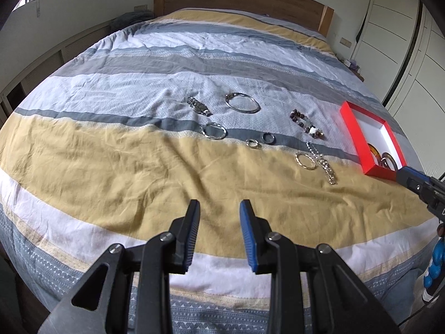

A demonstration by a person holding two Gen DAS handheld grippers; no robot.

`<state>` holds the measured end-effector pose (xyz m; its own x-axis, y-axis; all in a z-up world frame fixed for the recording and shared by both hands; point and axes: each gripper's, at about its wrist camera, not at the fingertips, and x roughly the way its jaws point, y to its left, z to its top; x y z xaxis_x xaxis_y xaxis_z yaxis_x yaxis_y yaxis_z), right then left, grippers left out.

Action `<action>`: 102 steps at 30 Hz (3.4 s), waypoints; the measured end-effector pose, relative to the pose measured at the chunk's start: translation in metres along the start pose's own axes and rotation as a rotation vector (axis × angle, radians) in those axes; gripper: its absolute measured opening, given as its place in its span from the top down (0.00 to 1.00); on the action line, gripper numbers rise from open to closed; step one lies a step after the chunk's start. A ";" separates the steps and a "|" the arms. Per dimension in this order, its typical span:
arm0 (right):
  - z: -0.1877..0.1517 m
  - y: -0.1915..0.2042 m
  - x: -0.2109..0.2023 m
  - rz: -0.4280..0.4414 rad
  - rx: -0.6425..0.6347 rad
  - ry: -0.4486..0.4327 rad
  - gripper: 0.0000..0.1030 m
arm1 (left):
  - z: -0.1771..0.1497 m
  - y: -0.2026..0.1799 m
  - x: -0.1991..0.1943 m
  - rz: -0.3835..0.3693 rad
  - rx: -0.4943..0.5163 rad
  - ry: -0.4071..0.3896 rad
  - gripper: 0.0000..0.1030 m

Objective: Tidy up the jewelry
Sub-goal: 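Grasp the silver chain bracelet with the right gripper while the left grasps a ring, then carry the chain bracelet into the box with the right gripper while the left carries the ring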

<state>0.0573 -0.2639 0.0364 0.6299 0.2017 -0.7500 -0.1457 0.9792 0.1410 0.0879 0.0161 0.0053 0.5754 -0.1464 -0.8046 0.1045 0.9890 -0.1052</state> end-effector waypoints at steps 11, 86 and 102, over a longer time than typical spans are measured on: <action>0.002 -0.005 0.070 0.057 0.011 0.100 0.65 | 0.026 -0.014 0.055 -0.041 -0.004 0.052 0.73; -0.031 -0.027 -0.088 0.067 0.088 -0.100 0.91 | 0.019 -0.075 -0.071 -0.105 0.024 -0.116 0.82; 0.021 -0.180 -0.041 -0.095 0.173 -0.072 0.91 | 0.106 -0.252 0.036 -0.249 0.237 -0.036 0.82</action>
<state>0.0734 -0.4483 0.0553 0.6884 0.1032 -0.7180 0.0463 0.9816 0.1855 0.1680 -0.2411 0.0644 0.5363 -0.3874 -0.7498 0.4283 0.8905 -0.1537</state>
